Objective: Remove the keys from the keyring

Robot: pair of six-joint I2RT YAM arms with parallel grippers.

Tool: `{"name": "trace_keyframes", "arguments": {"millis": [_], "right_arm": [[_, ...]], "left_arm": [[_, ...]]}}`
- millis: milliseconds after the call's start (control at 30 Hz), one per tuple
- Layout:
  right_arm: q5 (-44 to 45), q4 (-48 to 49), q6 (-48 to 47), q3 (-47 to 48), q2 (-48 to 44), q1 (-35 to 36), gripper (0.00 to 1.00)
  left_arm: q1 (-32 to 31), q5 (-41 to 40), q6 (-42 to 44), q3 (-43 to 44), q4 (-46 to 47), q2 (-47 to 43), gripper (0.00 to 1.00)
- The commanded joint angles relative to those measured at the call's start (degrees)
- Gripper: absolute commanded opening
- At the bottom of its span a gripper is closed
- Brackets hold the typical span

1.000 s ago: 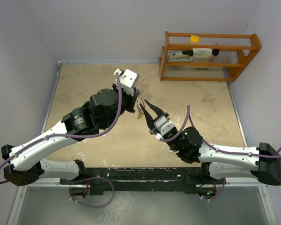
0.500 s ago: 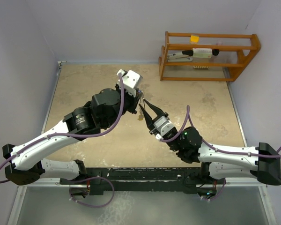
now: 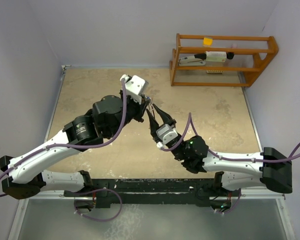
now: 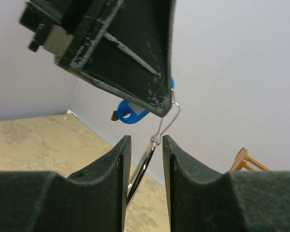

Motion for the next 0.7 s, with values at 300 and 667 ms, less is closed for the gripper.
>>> {"name": "trace_keyframes", "arguments": {"millis": [300,667], "right_arm": [[2.11,7.95,-2.95,3.09,-0.65,0.13,0.35],[2.12,7.59,-2.78,5.35,1.82,0.14,0.35]], "left_arm": [[-0.13,1.07,-1.42,-0.82,3.8,-2.6,0.0],[-0.16,2.5,-1.78,-2.15,4.49,-3.92,0.0]]}}
